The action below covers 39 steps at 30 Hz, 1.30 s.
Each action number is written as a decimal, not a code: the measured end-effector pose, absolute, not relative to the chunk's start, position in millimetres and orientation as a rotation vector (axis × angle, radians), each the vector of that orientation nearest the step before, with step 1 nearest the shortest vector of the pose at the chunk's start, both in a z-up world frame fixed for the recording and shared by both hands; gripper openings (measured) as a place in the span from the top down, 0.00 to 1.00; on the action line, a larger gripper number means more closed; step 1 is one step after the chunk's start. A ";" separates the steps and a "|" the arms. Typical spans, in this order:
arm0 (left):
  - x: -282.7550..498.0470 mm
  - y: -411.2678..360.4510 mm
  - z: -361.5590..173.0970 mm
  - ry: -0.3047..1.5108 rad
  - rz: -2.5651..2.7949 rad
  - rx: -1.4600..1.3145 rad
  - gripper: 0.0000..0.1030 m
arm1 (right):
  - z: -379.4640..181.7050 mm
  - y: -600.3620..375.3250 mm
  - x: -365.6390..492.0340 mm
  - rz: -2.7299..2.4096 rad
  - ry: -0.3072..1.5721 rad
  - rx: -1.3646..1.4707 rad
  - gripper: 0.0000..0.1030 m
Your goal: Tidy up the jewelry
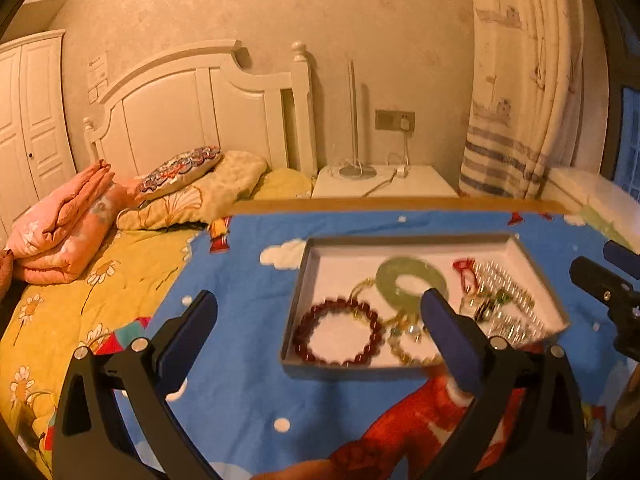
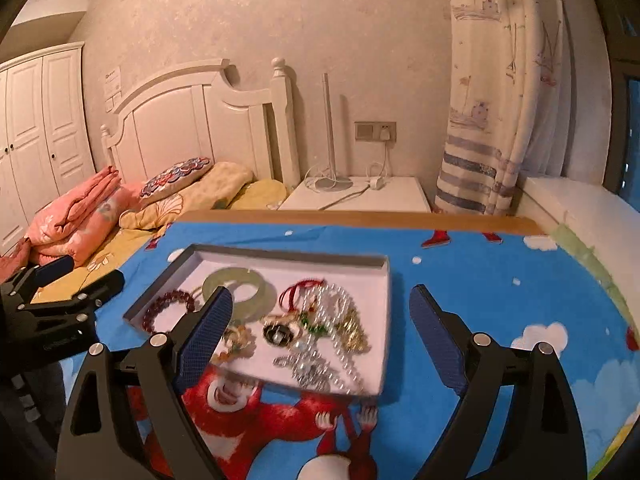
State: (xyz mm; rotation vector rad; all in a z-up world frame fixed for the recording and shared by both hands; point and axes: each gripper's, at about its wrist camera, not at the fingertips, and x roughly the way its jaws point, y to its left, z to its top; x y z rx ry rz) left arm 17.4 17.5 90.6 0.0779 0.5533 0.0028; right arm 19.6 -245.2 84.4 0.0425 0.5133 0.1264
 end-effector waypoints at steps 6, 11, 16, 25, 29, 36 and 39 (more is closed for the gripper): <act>17.8 13.3 64.7 0.595 -0.056 0.084 0.02 | 54.8 -231.0 21.0 0.097 0.597 0.024 0.16; 17.8 14.1 57.9 0.590 -0.056 0.079 0.02 | 44.2 -227.1 18.3 0.050 0.590 0.033 0.16; 16.6 10.8 50.2 0.582 -0.042 0.105 0.02 | 43.1 -228.7 16.8 0.036 0.578 0.040 0.16; 15.3 7.8 48.8 0.581 -0.071 0.114 0.02 | 42.3 -235.9 19.4 0.027 0.585 0.081 0.16; 14.5 9.2 48.8 0.581 -0.074 0.113 0.02 | 42.2 -236.7 19.5 0.025 0.586 0.082 0.16; 16.0 9.6 47.0 0.589 -0.078 0.111 0.02 | 42.3 -236.6 19.5 0.026 0.585 0.082 0.16; 15.8 9.7 46.7 0.590 -0.079 0.113 0.02 | 42.2 -236.9 19.6 0.026 0.585 0.082 0.16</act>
